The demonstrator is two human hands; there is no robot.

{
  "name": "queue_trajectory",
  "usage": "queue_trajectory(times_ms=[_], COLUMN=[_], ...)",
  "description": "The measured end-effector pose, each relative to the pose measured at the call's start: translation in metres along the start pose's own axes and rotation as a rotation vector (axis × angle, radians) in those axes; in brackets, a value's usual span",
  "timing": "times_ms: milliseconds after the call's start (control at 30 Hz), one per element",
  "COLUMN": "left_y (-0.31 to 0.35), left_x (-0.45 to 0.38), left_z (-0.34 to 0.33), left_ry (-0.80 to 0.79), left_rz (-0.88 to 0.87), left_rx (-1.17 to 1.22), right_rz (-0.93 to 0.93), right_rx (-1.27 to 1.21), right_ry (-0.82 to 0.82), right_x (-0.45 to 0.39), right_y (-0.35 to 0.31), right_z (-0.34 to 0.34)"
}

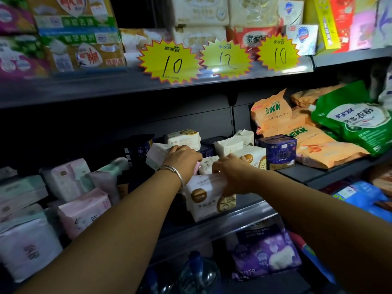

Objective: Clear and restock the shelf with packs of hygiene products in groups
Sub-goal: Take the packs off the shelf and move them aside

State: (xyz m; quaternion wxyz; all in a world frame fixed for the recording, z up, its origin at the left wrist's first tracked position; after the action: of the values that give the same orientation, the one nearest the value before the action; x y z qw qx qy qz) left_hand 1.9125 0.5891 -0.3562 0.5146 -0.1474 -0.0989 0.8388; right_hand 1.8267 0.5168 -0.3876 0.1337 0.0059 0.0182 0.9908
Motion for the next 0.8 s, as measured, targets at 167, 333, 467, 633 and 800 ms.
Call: queue_trajectory(times_ms=[167, 333, 467, 633, 800], left_y=[0.014, 0.021, 0.020, 0.026, 0.039], left_x=[-0.010, -0.012, -0.014, -0.009, -0.012], left_z=[-0.010, -0.008, -0.005, -0.012, -0.034], left_ry=[-0.045, -0.066, -0.023, -0.084, -0.189], left_rz=[-0.017, -0.036, -0.010, 0.035, 0.038], left_rx=[-0.097, -0.155, -0.077, 0.166, 0.099], right_rz=[-0.044, -0.059, -0.051, -0.137, -0.247], right_rx=[-0.176, -0.084, -0.328, -0.415, -0.300], right_ry=[-0.011, -0.052, -0.050, 0.040, 0.113], right_x=[0.010, 0.008, 0.015, 0.037, 0.051], right_y=[0.026, 0.028, 0.032, 0.067, 0.086], right_z=[-0.008, -0.014, -0.012, 0.007, 0.007])
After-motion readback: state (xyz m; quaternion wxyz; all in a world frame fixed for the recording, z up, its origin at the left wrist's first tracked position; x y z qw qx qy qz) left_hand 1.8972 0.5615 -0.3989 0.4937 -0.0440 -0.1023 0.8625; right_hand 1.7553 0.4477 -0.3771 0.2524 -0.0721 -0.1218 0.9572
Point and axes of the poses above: each hand's wrist, its own x-axis away from the middle knuckle, its own z-axis out of the back of the hand, y = z × x, the point moved 5 cm from there along -x, towards the middle knuckle, and after that the axes turned 12 degrees about -y, right-handed, at the moved point
